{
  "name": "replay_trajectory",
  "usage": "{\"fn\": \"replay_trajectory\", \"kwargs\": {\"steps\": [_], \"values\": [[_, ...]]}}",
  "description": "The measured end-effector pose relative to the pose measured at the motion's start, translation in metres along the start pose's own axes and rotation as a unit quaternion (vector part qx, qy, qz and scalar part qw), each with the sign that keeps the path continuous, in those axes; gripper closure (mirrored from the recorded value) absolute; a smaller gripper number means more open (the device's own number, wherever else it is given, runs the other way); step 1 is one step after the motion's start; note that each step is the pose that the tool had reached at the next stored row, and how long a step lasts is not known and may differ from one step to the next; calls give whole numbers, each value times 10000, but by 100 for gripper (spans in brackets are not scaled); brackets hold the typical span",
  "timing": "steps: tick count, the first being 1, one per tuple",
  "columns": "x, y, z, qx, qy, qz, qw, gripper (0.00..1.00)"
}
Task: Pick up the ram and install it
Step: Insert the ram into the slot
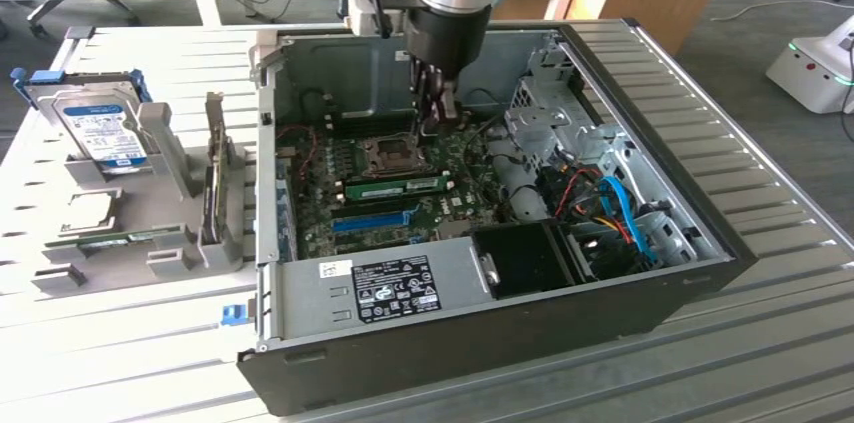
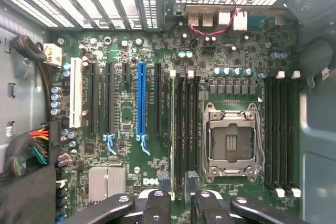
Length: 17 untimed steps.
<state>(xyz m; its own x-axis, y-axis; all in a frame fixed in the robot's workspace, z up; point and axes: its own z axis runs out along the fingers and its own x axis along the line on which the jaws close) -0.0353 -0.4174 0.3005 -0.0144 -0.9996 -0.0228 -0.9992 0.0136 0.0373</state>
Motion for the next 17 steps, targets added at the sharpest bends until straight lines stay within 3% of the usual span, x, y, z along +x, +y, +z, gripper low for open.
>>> {"fn": "replay_trajectory", "kwargs": {"steps": [9, 17], "values": [[-4, 6, -159, 0, -1, 0, 10000, 75], [-4, 7, -174, -1, 2, 0, 10000, 75]]}}
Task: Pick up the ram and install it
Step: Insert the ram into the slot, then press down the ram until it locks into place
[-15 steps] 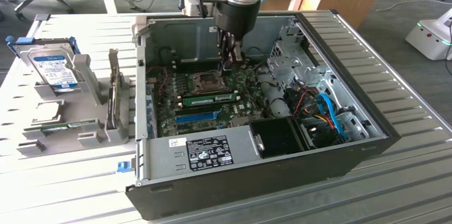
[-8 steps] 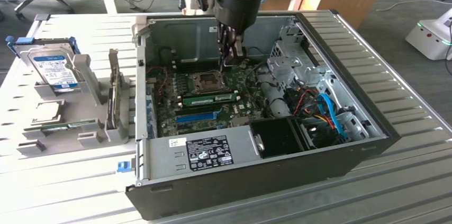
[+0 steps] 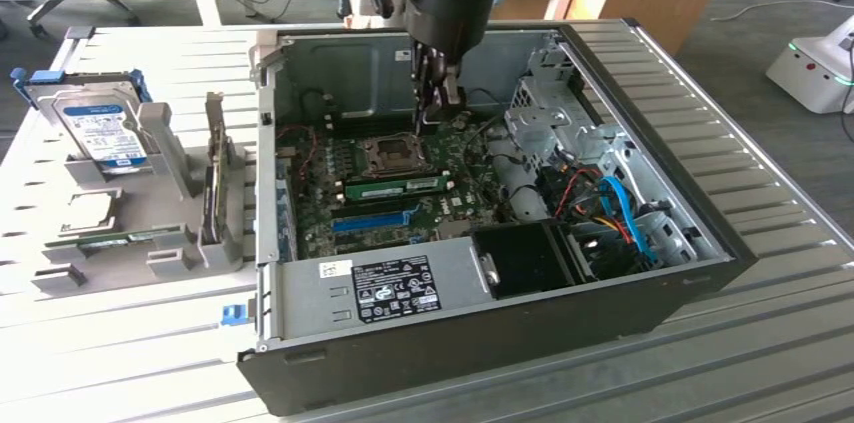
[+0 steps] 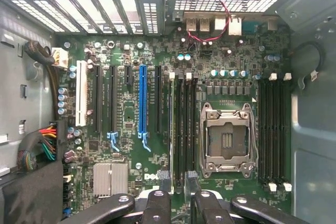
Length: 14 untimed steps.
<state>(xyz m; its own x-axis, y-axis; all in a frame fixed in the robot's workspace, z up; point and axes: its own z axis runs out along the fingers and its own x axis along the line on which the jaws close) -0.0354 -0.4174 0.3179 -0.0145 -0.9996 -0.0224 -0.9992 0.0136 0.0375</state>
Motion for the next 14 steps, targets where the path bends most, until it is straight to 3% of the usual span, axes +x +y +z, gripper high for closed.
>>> {"fn": "replay_trajectory", "kwargs": {"steps": [14], "values": [[-1, 1, -17, 1, -2, 0, 10000, 75]]}}
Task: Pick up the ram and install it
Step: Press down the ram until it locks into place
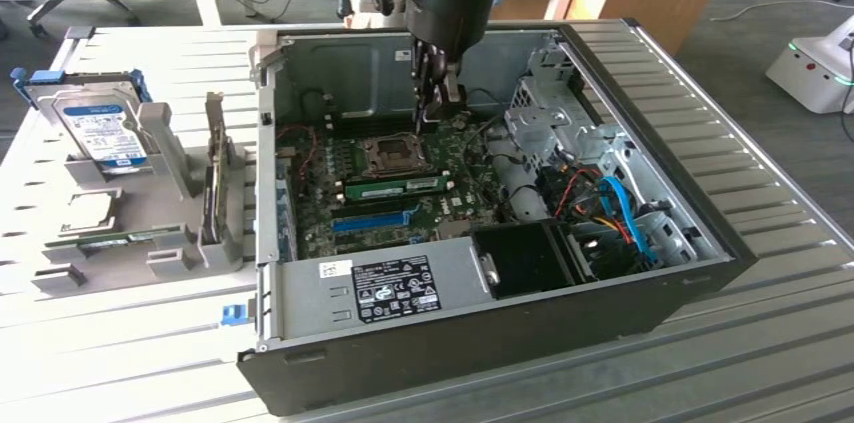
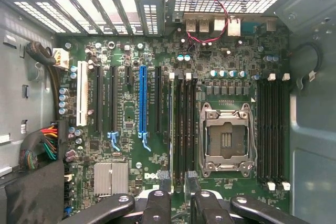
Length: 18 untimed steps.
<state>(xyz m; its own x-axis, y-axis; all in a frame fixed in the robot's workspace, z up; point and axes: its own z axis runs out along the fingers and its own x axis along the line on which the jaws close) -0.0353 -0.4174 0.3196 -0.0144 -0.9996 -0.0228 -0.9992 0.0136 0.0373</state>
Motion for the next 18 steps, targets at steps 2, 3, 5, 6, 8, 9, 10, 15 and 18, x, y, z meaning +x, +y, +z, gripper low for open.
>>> {"fn": "replay_trajectory", "kwargs": {"steps": [2, 3, 5, 6, 8, 9, 10, 15, 18], "values": [[0, 0, 0, 0, 0, 0, 10000, 75], [0, 0, 0, 0, 0, 0, 10000, 75], [0, 0, 0, 0, 0, 0, 10000, 83], [0, 0, 0, 0, 0, 0, 10000, 83], [0, 0, 0, 0, 0, 0, 10000, 89], [0, 0, 0, 0, 0, 0, 10000, 89], [0, 0, 0, 0, 0, 0, 10000, 89], [0, 0, 0, 0, 0, 0, 10000, 89], [0, 0, 0, 0, 0, 0, 10000, 89]]}}
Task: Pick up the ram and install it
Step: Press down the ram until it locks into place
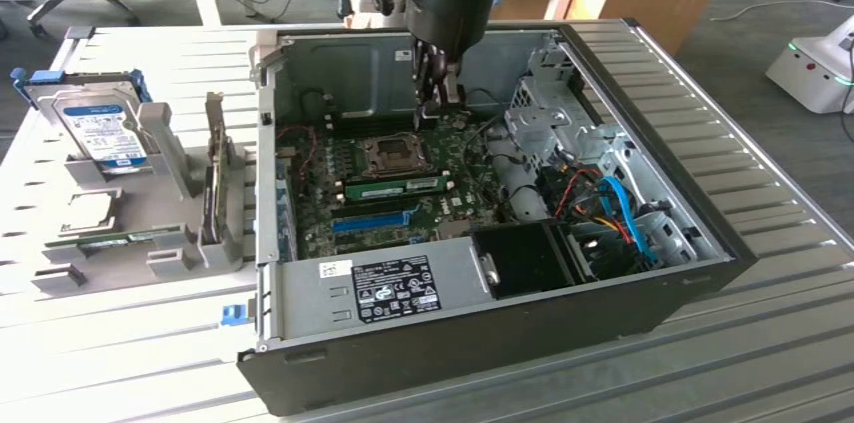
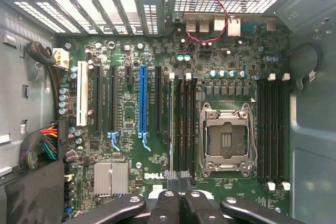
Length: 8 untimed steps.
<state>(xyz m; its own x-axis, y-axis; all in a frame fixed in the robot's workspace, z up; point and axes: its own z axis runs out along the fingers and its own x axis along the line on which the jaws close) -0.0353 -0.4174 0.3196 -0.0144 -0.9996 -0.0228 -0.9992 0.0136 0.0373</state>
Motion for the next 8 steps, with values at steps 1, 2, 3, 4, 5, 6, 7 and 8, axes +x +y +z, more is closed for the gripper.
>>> {"fn": "replay_trajectory", "kwargs": {"steps": [1, 2, 3, 4, 5, 6, 7, 8], "values": [[0, -4, 0, 0, 0, -1, 10000, 89], [0, -10, -1, 0, 0, -1, 10000, 89], [0, -19, -1, 0, 1, 0, 10000, 89], [0, -27, -2, 0, 1, 0, 10000, 89], [0, -38, -2, 0, 0, 0, 10000, 89], [0, -49, -2, 0, 0, 0, 10000, 89], [-1, -62, -3, 0, 0, 0, 10000, 89], [-1, -77, -3, 0, 0, 0, 10000, 89]]}}
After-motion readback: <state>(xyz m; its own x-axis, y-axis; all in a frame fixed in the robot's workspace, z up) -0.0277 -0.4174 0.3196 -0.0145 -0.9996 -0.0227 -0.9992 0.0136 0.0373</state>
